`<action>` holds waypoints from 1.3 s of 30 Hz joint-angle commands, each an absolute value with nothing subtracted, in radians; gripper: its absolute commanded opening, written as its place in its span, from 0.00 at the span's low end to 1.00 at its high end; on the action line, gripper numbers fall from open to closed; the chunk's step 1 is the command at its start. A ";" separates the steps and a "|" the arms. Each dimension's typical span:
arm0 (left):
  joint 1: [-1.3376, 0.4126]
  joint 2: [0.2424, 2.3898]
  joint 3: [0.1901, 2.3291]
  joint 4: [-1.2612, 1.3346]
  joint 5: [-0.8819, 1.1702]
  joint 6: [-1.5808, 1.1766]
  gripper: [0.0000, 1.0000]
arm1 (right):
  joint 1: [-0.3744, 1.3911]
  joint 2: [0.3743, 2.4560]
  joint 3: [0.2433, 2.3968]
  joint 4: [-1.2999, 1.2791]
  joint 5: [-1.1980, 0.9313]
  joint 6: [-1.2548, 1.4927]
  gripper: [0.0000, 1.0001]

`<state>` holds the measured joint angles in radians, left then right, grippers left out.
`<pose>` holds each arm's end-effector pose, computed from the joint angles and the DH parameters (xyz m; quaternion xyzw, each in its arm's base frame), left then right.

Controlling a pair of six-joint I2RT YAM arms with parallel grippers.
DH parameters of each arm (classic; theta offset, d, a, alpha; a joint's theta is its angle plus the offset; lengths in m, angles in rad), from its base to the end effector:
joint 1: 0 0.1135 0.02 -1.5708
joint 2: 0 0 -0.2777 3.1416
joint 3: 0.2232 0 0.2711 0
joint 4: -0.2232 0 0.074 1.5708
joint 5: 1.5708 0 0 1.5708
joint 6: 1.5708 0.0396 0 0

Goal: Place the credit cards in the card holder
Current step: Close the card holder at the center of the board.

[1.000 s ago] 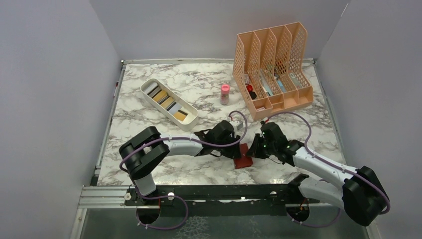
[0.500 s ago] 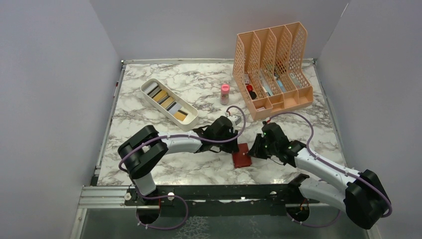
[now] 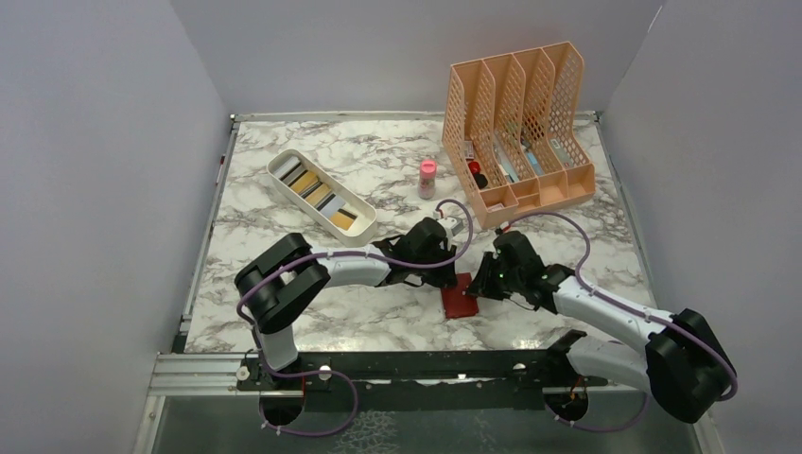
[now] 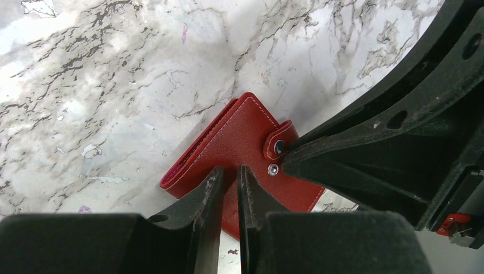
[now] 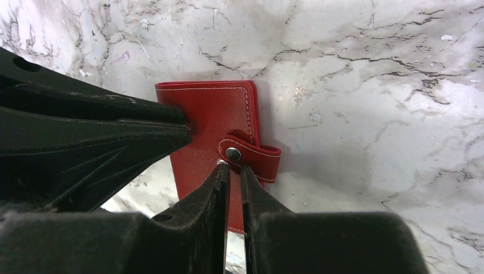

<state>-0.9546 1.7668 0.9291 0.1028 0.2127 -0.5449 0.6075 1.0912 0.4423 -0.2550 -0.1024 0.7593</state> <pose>0.2123 -0.3143 0.1540 0.2270 0.8810 -0.3460 0.2293 0.1692 0.1226 0.1588 0.0549 0.9422 0.2439 0.2229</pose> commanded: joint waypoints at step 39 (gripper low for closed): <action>-0.954 1.793 0.885 0.139 0.218 -0.542 0.18 | 0.604 1.122 0.457 -0.224 -0.138 0.782 0.23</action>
